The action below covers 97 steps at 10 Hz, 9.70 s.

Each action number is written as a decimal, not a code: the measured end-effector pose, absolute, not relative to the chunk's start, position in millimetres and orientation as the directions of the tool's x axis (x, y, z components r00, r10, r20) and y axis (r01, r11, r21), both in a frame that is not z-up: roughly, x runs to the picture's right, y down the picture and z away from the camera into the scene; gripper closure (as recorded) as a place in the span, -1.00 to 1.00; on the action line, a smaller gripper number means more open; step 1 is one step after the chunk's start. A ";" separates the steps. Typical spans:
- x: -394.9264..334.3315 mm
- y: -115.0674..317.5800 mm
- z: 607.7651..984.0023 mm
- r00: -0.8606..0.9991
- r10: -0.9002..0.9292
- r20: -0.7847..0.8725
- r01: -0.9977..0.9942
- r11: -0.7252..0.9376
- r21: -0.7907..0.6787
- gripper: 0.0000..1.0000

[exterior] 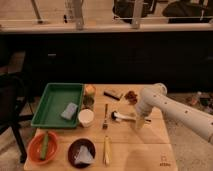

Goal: Place brush in tray

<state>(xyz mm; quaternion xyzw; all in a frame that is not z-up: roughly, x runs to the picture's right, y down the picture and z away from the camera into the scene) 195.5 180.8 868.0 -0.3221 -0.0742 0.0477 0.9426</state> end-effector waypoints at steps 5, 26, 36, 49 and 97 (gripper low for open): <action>197.6 185.9 874.6 0.986 0.131 0.105 -0.035 0.772 -0.635 -0.48; 168.9 99.6 799.5 0.964 0.004 0.266 0.123 0.880 -0.459 1.00; 96.9 70.8 778.3 0.848 -0.284 0.447 0.474 0.782 -0.404 1.00; 71.6 41.1 805.4 0.801 -0.335 0.496 0.544 0.752 -0.372 1.00; -231.4 21.4 906.5 0.150 -0.529 0.835 0.924 0.375 0.071 1.00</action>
